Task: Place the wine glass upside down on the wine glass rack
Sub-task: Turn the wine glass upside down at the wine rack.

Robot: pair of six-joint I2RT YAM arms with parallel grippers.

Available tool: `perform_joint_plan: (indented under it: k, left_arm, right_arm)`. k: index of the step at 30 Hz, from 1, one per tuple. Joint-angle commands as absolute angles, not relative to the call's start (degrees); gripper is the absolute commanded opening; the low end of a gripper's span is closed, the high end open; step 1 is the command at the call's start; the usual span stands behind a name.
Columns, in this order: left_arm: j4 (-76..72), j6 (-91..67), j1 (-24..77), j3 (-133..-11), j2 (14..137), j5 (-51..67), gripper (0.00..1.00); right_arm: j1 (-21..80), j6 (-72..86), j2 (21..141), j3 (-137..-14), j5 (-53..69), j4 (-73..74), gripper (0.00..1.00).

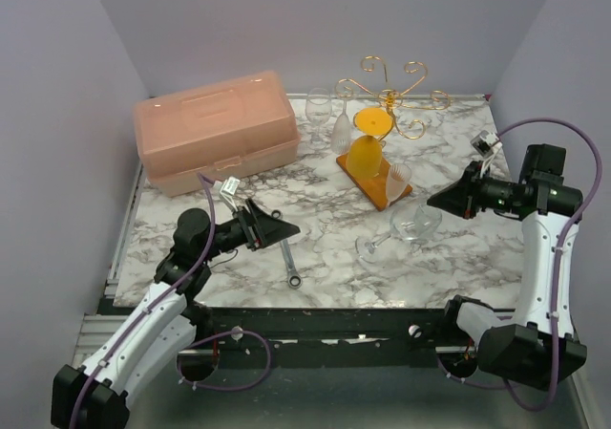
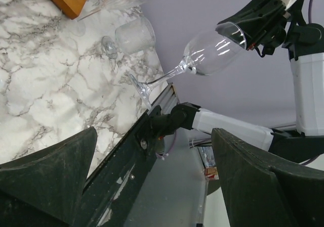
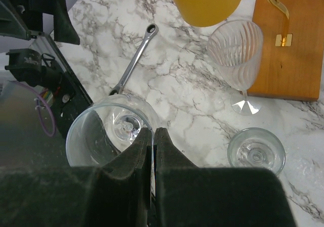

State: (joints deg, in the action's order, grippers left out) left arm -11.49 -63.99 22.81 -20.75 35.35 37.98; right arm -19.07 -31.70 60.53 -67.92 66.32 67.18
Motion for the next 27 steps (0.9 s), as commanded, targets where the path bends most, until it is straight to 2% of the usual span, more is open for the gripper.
perform_joint_plan:
  k: [1,12,20,27]
  left_arm:
    - [-14.1,-69.2,28.1,-22.1,39.2,32.0,0.98]
    - [-16.5,-75.5,33.4,-22.3,43.2,25.7,0.98]
    - [-11.4,-79.4,36.2,-22.7,40.6,18.6,0.98]
    - [-10.0,-81.9,37.4,-22.4,41.4,16.9,0.98]
  right_arm:
    - [-18.1,-31.7,60.9,-67.4,71.8,65.8,0.0]
    - [-15.9,-29.0,62.7,-66.2,73.0,61.4,0.0]
    - [-14.2,-27.3,63.3,-65.1,73.4,58.5,0.0]
    - [-13.2,-26.9,63.5,-64.6,73.8,57.8,0.0]
